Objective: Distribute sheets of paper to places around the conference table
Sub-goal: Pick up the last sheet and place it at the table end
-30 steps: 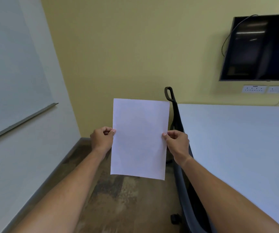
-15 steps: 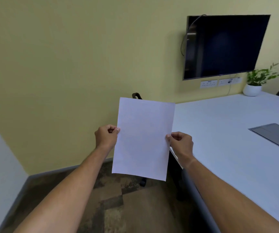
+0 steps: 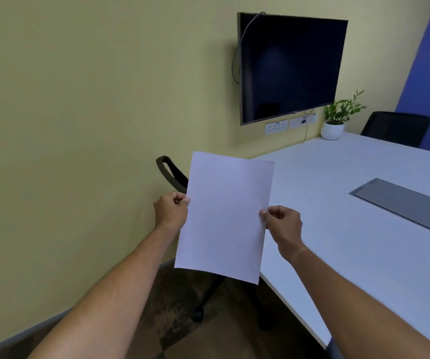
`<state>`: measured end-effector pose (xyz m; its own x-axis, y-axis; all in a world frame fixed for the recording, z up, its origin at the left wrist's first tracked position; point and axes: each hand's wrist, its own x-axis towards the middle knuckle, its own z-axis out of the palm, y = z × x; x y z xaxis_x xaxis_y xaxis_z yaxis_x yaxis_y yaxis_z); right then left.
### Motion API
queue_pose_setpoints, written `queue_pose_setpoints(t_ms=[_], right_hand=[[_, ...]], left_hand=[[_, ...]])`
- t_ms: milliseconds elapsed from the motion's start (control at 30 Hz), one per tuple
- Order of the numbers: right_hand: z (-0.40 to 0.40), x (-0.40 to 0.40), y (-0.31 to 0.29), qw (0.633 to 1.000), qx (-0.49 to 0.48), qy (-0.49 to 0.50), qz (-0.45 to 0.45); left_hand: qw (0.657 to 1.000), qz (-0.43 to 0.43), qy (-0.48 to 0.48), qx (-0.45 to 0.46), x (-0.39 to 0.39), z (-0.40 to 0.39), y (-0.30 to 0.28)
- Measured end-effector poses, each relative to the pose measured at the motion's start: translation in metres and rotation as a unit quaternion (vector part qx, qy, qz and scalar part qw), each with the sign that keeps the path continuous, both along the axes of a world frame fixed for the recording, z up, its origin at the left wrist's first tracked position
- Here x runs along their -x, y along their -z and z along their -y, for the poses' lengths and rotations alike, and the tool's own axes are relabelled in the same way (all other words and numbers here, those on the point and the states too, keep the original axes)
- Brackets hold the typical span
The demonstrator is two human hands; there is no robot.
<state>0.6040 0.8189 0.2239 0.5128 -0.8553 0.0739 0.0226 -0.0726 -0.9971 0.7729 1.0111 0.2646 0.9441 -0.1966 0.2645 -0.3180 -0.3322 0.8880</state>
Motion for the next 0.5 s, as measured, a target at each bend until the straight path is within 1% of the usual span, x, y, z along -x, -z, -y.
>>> queue_pose_setpoints(t_ms=[33, 67, 133, 333, 500], right_hand=[[0.015, -0.019, 0.004, 1.0, -0.004, 0.01, 0.004], [0.016, -0.02, 0.003, 1.0, -0.009, 0.008, 0.005], [0.053, -0.061, 0.009, 0.999, -0.028, 0.03, 0.002], [0.118, -0.121, 0.007, 0.997, -0.049, 0.064, -0.002], [0.167, -0.163, 0.01, 0.993, -0.069, 0.093, 0.008]], left_hand=[[1.0, 0.005, 0.01, -0.003, -0.022, 0.02, 0.004], [1.0, 0.004, 0.014, -0.007, -0.025, 0.022, 0.003], [1.0, -0.005, 0.026, -0.004, -0.071, 0.066, 0.005], [0.998, -0.02, 0.067, -0.004, -0.143, 0.147, -0.001], [0.994, -0.012, 0.112, -0.013, -0.201, 0.215, 0.001]])
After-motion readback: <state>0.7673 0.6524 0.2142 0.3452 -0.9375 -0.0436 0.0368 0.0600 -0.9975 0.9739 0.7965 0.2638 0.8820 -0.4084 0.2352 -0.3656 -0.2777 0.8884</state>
